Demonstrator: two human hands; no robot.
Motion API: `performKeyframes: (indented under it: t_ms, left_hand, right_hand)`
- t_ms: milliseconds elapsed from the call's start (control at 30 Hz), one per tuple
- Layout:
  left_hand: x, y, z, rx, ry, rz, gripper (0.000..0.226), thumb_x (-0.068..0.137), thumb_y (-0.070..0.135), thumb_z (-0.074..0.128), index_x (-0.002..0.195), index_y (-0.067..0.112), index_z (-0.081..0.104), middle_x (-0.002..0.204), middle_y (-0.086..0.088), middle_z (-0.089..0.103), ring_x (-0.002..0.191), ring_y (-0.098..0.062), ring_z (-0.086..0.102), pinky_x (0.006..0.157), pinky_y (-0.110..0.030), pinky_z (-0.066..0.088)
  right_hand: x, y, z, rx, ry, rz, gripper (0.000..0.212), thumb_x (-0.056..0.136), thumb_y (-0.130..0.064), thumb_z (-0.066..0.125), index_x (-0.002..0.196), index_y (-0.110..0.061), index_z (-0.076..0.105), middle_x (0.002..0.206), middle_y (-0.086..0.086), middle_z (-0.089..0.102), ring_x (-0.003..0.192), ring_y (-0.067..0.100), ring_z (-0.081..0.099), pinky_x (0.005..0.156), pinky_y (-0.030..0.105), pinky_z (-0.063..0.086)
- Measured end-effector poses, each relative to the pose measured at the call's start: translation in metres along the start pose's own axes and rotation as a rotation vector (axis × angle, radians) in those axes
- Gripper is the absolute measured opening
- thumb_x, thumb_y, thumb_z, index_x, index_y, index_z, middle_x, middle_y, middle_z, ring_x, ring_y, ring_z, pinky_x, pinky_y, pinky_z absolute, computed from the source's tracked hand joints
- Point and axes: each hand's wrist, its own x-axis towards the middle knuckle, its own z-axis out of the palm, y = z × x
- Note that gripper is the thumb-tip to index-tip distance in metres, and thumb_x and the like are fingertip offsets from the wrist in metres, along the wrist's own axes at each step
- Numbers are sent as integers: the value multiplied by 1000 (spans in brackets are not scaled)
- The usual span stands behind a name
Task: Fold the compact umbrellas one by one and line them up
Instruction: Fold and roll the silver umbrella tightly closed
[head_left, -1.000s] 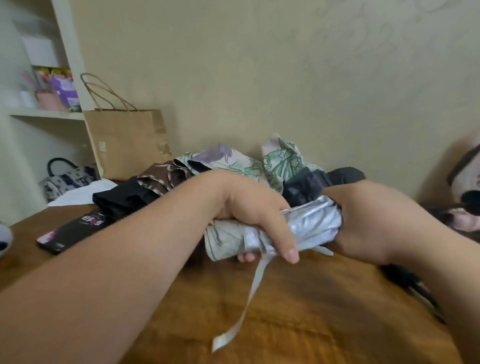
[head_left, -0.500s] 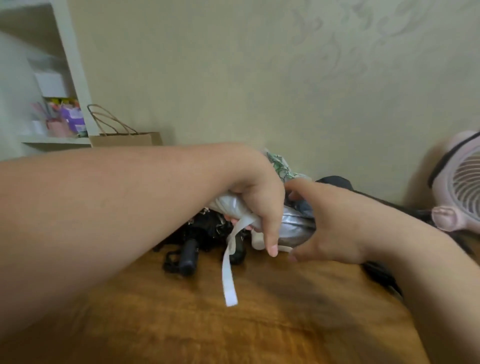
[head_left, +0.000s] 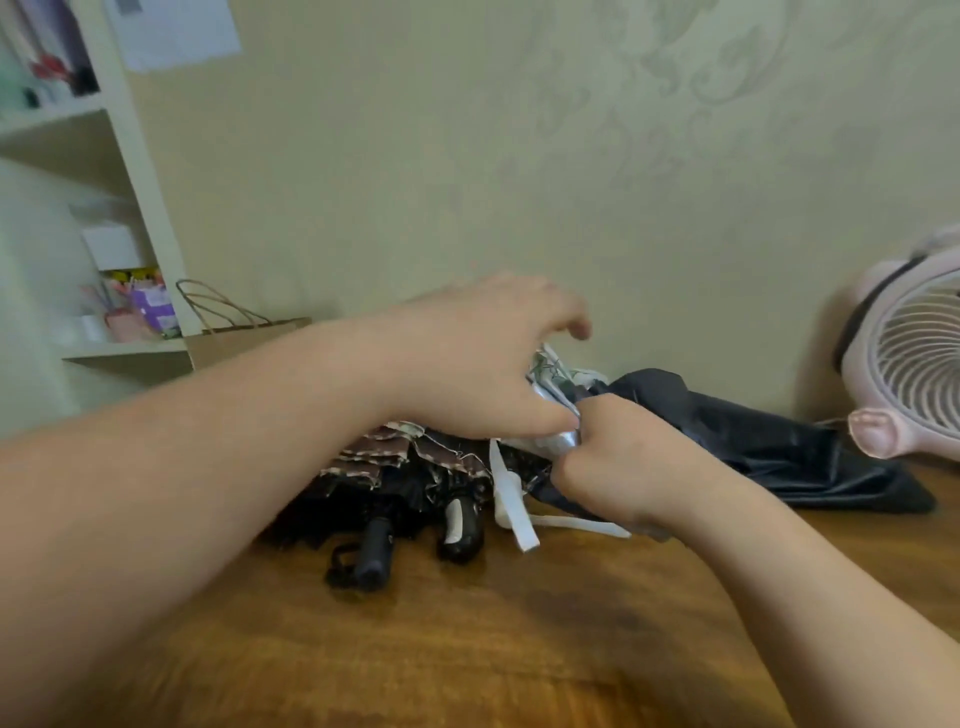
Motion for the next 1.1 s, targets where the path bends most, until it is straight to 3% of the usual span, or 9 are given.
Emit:
performKeyframes:
  t_ms: [67,133,233,333,467,633,767,967,1100]
  left_hand:
    - [-24,-2,-11,-298,585,-85,30,82,48,71,101,26,65,98,16,65,98,-5,61,87,-23,49]
    - [-37,-4,5,-600,824,-305,22,86,40,79,84,24,64,80,11,68,75,-1,63,70,-19,48]
    - [-38,-3,45,-904,665,-518,37,77,55,82,93,25,67,89,10,72,85,-4,68,82,-27,54]
    - [-27,0,64,-1203,697,-613,60,62,61,88,100,20,66,97,-1,75,96,-18,73,91,-42,59]
    - [-13,13,63,-1430,691,-592,53,64,50,90,87,11,63,93,-21,74,94,-38,73,90,-58,59]
    - [0,25,57,-1199,706,-495,39,80,47,84,82,12,65,73,-6,74,70,-24,73,77,-50,62]
    - [6,24,50,-952,793,-462,35,84,48,79,79,21,59,69,-7,66,59,-20,62,56,-25,51]
    - [7,23,49,-1050,728,-459,39,75,54,83,88,27,59,78,4,63,58,-6,53,59,-26,45]
    - [4,22,44,-1125,754,-417,47,70,59,83,90,24,60,69,4,59,50,-13,51,54,-31,47]
  right_hand:
    - [-1,0,-4,-97,120,7,9,80,-13,54,76,-10,46,66,4,49,57,24,45,50,30,32]
    - [-2,-2,-4,-156,208,7,6,82,-16,54,83,-11,50,76,4,57,66,24,56,53,31,37]
    - [-6,-7,-3,-169,252,15,9,82,-18,54,85,-16,46,79,1,57,68,20,56,52,30,38]
    - [-7,-9,-4,-137,287,21,14,81,-20,56,85,-20,43,80,-2,57,68,18,56,52,31,39]
    - [-6,-11,-13,-63,310,11,22,81,-25,63,87,-24,42,81,-3,59,69,18,58,53,34,45]
    - [-10,-12,-29,-15,398,-7,27,79,-25,67,91,-24,42,79,-3,59,66,16,58,53,33,47]
    - [-9,-10,-29,-4,427,-22,30,80,-27,68,93,-25,41,79,-4,59,64,15,58,52,32,44]
    - [-7,-9,-26,12,447,-15,30,84,-31,67,92,-25,39,79,-4,60,66,17,59,56,35,49]
    - [-9,-12,-27,10,455,-8,32,83,-29,67,92,-25,37,78,-3,59,65,18,59,56,36,49]
